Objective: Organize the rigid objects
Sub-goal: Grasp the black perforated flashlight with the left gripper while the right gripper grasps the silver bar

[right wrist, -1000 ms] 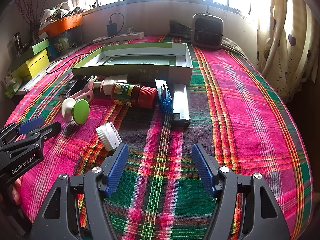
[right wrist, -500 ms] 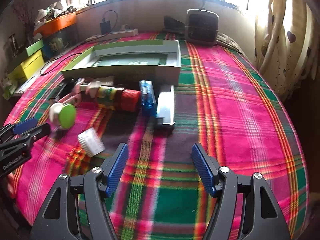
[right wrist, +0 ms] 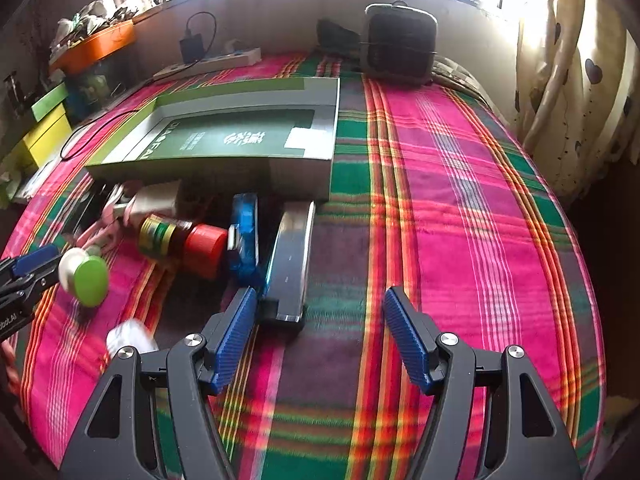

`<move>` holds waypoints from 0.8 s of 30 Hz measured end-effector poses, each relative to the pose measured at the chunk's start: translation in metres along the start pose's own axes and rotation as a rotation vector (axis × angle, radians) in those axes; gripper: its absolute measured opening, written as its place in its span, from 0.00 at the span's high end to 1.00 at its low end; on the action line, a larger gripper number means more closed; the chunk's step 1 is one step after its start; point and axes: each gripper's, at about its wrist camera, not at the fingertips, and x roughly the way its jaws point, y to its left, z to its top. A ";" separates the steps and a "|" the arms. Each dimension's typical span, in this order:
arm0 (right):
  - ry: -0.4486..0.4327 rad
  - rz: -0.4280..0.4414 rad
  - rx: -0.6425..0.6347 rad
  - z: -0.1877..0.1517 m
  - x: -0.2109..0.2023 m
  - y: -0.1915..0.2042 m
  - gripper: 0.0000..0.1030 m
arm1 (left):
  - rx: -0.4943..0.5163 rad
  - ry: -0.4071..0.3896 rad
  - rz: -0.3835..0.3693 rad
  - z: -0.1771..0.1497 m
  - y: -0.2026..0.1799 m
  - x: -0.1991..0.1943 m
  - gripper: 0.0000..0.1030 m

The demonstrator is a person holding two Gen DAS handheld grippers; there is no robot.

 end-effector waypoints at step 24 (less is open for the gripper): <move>-0.017 0.014 -0.026 0.023 0.014 -0.016 0.67 | 0.013 -0.002 0.035 0.031 -0.002 0.010 0.48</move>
